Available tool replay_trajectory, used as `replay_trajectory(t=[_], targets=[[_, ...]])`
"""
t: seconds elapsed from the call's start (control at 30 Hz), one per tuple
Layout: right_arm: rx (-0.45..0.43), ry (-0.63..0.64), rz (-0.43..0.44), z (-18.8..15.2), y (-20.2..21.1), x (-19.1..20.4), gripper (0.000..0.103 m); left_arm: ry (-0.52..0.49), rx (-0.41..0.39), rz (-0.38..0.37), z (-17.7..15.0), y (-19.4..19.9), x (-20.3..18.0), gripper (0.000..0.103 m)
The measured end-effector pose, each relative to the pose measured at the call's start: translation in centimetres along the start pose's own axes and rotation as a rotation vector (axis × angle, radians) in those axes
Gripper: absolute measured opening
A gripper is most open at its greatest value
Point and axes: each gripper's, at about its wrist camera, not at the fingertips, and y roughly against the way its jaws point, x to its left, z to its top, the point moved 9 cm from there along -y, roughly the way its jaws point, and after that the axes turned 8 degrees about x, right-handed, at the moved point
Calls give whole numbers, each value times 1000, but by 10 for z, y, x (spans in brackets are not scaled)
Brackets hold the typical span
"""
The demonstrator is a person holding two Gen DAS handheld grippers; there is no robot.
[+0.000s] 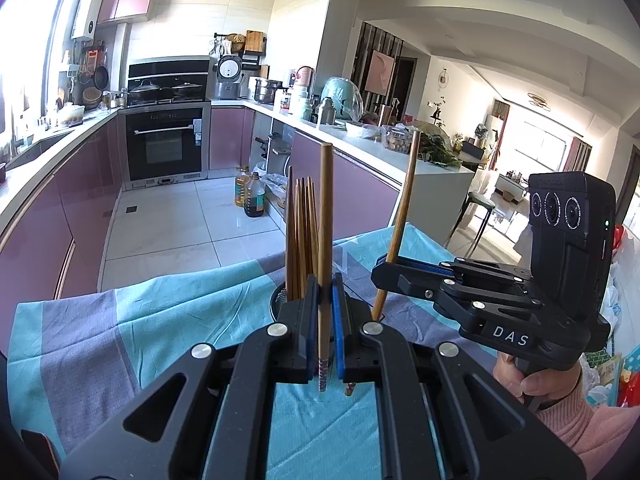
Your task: Organize utensils
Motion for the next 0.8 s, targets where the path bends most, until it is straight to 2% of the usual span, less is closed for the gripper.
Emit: replay_trajectory(t=[0.8], targets=[[-38, 19, -3, 17, 6, -1, 6, -13, -48, 10, 10, 11, 1, 7]])
